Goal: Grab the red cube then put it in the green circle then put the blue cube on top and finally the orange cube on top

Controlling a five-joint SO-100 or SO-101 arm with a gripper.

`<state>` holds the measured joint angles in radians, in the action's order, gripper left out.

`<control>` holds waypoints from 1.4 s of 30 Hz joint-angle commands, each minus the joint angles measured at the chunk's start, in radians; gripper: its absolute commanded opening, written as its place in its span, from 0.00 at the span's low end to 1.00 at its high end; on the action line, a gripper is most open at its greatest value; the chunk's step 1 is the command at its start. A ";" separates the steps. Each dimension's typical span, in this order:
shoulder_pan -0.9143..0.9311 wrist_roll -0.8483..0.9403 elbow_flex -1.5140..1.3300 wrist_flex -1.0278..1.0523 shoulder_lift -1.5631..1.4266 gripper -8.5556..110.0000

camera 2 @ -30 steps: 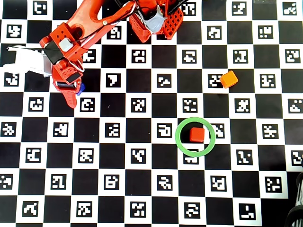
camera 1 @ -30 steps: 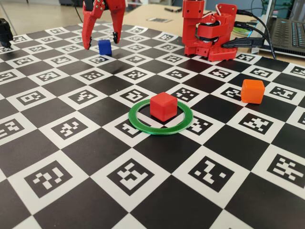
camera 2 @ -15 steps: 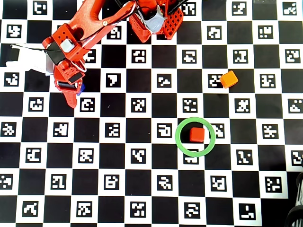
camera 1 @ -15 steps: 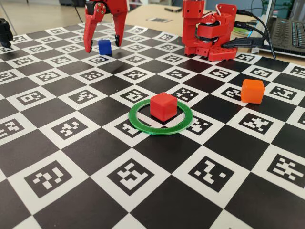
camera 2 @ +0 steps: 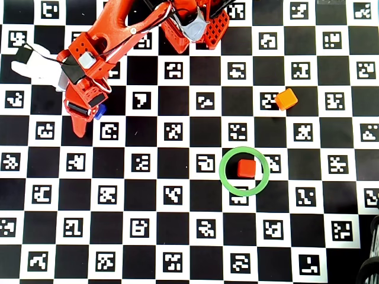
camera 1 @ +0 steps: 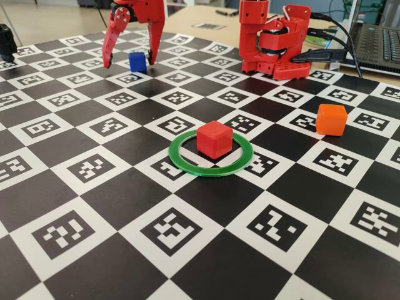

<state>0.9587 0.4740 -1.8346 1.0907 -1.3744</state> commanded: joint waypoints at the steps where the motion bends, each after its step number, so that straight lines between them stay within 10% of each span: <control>1: -0.009 -0.048 0.018 -0.005 -0.040 0.45; 42: -0.083 -0.160 0.252 0.193 -0.064 0.13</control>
<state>0.9250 0.2884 -1.7227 1.2195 -1.3744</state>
